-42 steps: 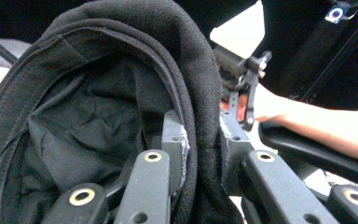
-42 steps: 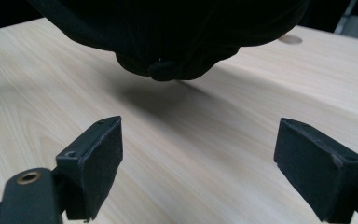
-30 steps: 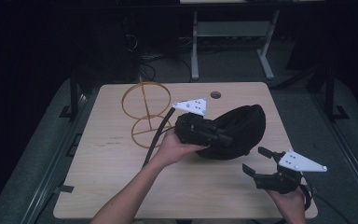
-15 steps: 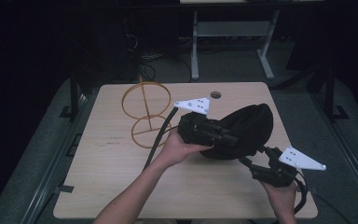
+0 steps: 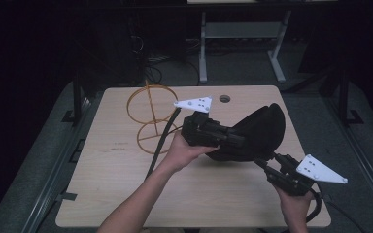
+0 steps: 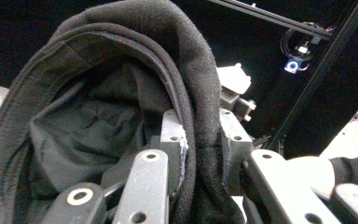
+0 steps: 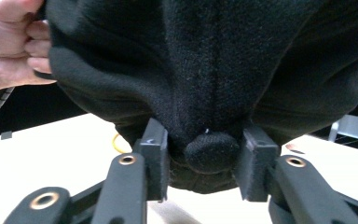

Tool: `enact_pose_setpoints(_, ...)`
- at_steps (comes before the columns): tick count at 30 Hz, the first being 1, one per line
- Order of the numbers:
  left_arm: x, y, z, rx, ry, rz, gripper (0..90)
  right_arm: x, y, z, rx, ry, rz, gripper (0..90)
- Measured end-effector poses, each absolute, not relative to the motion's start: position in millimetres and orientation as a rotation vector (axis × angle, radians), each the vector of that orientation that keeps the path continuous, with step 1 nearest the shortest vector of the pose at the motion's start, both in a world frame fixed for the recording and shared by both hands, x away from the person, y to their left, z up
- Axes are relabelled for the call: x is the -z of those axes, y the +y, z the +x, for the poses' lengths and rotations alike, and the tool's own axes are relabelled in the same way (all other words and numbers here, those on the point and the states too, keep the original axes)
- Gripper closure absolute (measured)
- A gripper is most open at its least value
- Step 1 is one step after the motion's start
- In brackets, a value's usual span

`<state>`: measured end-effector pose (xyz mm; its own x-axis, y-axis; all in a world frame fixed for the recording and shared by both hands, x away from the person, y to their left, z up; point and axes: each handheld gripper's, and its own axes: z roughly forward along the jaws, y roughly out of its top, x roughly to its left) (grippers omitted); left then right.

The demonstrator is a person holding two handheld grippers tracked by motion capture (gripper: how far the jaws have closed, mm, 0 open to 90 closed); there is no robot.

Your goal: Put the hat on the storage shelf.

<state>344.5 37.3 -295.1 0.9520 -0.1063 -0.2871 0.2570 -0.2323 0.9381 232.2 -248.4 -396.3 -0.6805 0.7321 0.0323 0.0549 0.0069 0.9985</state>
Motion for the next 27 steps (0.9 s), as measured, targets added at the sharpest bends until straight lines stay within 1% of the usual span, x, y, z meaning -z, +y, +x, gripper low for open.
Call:
enact_pose_setpoints(2, 296, 38, 346, 0.343, 0.118, 1.769, 74.9, 394, -249, 231, -1.729, 1.778, 0.803, 64.5)
enact_pose_setpoints(4, 298, 41, 348, 0.35, 0.123, 1.763, 74.5, 393, -249, 230, -1.723, 1.778, 0.793, 65.4)
enact_pose_setpoints(5, 300, 44, 351, 0.357, 0.132, 1.754, 73.7, 390, -249, 229, -1.716, 1.79, 0.78, 68.1)
enact_pose_setpoints(8, 301, 47, 353, 0.359, 0.139, 1.747, 72.0, 386, -248, 229, -1.706, 1.811, 0.772, 69.9)
enact_pose_setpoints(10, 302, 48, 353, 0.357, 0.142, 1.746, 71.6, 385, -248, 229, -1.706, 1.816, 0.772, 70.1)
enact_pose_setpoints(16, 301, 56, 355, 0.305, 0.161, 1.765, 64.7, 371, -249, 228, -1.71, 1.818, 0.775, 71.2)
enact_pose_setpoints(23, 304, 61, 357, 0.276, 0.188, 1.767, 60.7, 354, -251, 230, -1.678, 1.829, 0.757, 71.7)
enact_pose_setpoints(27, 306, 64, 356, 0.225, 0.207, 1.801, 56.5, 350, -252, 233, -1.68, 1.848, 0.765, 71.9)
